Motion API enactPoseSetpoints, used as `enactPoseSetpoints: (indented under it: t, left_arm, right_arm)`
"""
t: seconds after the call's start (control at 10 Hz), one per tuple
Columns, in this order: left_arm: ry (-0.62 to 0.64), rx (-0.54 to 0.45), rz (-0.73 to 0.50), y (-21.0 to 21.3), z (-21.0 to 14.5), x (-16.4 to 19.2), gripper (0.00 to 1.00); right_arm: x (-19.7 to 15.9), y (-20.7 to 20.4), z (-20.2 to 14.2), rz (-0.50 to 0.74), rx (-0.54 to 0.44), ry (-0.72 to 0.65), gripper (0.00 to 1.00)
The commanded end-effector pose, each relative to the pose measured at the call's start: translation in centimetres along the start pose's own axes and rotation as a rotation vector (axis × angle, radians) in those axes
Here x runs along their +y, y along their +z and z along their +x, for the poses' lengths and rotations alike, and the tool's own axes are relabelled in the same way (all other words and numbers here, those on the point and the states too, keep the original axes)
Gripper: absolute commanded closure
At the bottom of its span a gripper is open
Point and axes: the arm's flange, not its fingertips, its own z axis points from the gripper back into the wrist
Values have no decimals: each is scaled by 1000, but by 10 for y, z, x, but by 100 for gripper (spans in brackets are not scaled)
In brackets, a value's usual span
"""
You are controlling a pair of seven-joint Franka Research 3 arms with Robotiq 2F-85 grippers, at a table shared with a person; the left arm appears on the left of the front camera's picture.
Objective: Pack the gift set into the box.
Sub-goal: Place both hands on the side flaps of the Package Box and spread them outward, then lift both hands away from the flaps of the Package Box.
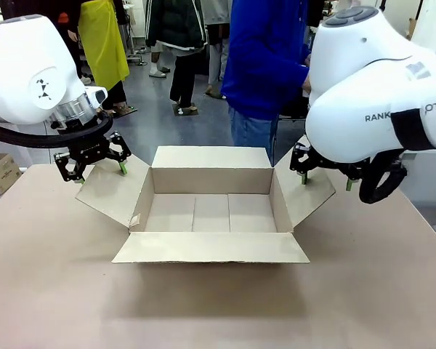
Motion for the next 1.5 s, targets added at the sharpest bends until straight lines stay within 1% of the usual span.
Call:
enactPoseSetpoints:
  t: [0.0, 1.4]
  left_arm:
    - [13, -12, 12, 2, -1, 0, 0]
    - [13, -12, 12, 2, -1, 0, 0]
  right_arm:
    - [1, -1, 8, -23, -18, -8, 0]
    - [1, -1, 8, -23, -18, -8, 0]
